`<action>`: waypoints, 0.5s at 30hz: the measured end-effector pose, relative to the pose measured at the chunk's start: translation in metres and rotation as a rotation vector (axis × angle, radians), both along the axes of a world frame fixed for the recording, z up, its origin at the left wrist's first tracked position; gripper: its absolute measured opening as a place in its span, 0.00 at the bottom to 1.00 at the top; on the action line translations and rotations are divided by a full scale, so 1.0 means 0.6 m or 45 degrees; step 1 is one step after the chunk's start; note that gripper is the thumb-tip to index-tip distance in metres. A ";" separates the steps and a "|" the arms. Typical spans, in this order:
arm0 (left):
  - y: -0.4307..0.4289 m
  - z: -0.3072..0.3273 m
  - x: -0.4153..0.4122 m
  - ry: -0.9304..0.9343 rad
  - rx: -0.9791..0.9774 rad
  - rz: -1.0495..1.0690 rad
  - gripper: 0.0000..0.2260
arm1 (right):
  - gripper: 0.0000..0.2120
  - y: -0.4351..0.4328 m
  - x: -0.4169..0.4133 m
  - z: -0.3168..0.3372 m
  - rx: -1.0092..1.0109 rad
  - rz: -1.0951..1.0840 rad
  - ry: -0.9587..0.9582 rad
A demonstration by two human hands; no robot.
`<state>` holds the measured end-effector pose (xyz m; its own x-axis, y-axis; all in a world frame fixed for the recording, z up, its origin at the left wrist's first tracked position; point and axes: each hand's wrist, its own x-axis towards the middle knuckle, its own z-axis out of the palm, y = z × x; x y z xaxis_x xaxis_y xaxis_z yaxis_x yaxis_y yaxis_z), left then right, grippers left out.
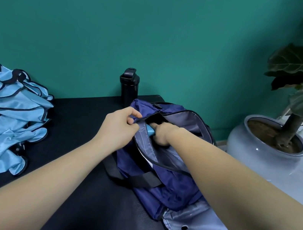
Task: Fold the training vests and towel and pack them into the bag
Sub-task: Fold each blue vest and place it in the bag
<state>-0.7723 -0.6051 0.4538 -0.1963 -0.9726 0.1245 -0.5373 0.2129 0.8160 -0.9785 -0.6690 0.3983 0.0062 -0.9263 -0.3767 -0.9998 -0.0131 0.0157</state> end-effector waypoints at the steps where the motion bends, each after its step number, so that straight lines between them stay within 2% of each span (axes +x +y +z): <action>1: 0.001 -0.001 0.001 0.011 0.011 0.005 0.15 | 0.36 0.009 0.003 0.001 -0.019 -0.001 0.035; 6: 0.005 -0.004 -0.005 0.011 0.012 0.007 0.16 | 0.48 0.070 0.006 -0.002 -0.053 -0.002 0.201; 8: 0.005 -0.003 -0.007 0.013 0.007 0.003 0.16 | 0.50 0.085 0.001 -0.009 -0.072 -0.008 0.247; 11: 0.005 -0.001 -0.009 0.012 0.001 -0.009 0.16 | 0.50 0.093 -0.004 -0.014 -0.076 0.013 0.241; 15: 0.007 -0.001 -0.009 0.000 -0.022 -0.032 0.16 | 0.43 0.077 0.004 -0.002 -0.183 0.073 0.154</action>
<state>-0.7778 -0.6010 0.4535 -0.2209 -0.9650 0.1412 -0.5319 0.2406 0.8119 -0.9764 -0.6225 0.3971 0.0233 -0.9701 -0.2416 -0.9882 -0.0590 0.1413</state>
